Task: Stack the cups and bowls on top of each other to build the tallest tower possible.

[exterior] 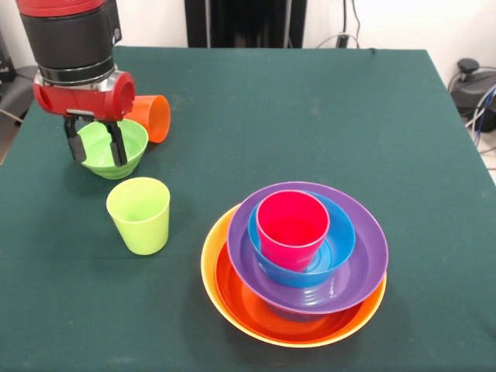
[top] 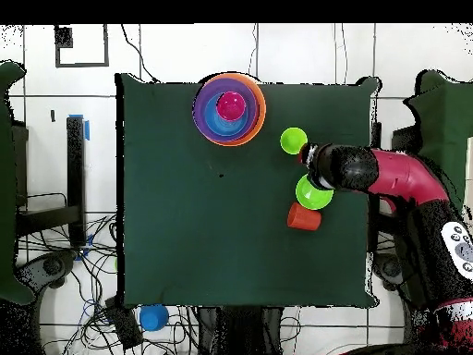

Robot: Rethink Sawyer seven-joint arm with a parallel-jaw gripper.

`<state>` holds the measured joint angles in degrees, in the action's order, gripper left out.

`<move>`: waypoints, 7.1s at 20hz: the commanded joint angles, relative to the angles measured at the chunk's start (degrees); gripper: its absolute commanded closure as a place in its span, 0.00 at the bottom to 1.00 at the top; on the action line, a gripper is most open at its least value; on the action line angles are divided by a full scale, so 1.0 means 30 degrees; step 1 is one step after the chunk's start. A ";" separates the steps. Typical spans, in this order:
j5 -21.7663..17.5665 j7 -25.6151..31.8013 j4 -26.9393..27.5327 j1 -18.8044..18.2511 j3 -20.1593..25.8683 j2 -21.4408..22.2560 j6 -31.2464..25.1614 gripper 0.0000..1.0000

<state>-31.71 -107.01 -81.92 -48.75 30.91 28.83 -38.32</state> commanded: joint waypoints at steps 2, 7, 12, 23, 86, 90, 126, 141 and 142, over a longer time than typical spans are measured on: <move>-0.0575 0.3779 0.0569 0.1007 0.1045 -0.1519 -0.1222 0.00; -0.0856 0.3604 0.0831 0.1124 0.1138 -0.2070 -0.0613 0.00; -0.1039 0.3852 0.1901 0.1326 0.1406 -0.3132 -0.0269 0.00; -0.0950 0.4257 0.2748 0.1215 0.1573 -0.3217 -0.0799 0.00; 0.2016 -0.0661 0.8171 0.6533 -0.0703 -0.1103 -0.6898 1.00; 0.2266 -0.0622 0.9170 0.6904 -0.0959 -0.1056 -0.8568 1.00; 0.4031 -0.2010 0.5870 0.7935 -0.3116 0.0807 -0.7823 1.00; 0.4745 -0.2851 0.5533 0.9051 -0.4147 0.0789 -0.6425 1.00; 0.4783 -0.2881 0.5529 0.9106 -0.4183 0.0752 -0.6282 1.00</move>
<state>-17.44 -107.02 -59.86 -23.46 20.09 32.20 -61.13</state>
